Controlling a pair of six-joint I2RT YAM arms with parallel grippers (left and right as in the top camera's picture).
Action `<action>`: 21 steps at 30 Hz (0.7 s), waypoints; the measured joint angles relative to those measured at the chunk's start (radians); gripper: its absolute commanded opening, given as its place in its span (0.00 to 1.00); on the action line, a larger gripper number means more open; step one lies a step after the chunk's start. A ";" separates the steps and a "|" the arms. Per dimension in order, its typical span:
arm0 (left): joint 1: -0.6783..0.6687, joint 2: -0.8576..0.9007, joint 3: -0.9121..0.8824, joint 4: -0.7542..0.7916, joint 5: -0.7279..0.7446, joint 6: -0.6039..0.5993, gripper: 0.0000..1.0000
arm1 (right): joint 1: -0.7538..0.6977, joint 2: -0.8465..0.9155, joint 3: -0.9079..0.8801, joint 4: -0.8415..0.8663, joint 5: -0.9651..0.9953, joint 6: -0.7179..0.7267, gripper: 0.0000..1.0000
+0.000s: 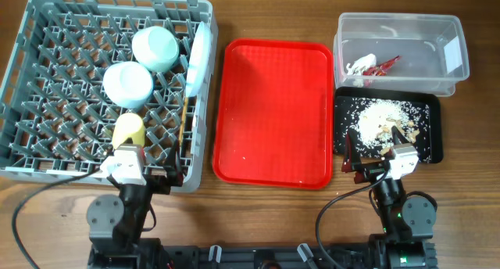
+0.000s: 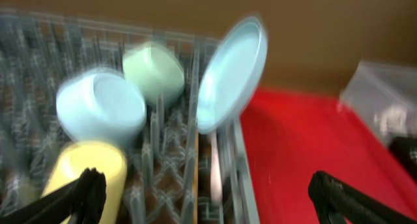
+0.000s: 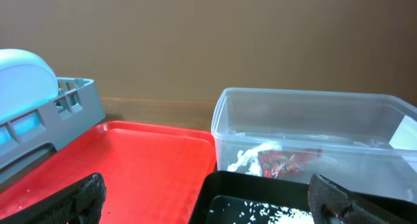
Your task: Sort waste into correct bins and load items into the dishwasher rack
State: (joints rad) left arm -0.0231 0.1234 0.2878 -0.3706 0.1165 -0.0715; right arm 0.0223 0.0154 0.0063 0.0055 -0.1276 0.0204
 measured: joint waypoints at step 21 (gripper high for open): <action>0.000 -0.110 -0.276 0.303 -0.023 0.071 1.00 | 0.000 0.000 0.000 -0.001 -0.003 0.000 1.00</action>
State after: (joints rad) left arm -0.0231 0.0135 0.0120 -0.0677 0.0937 -0.0006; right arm 0.0223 0.0154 0.0063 0.0048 -0.1307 0.0204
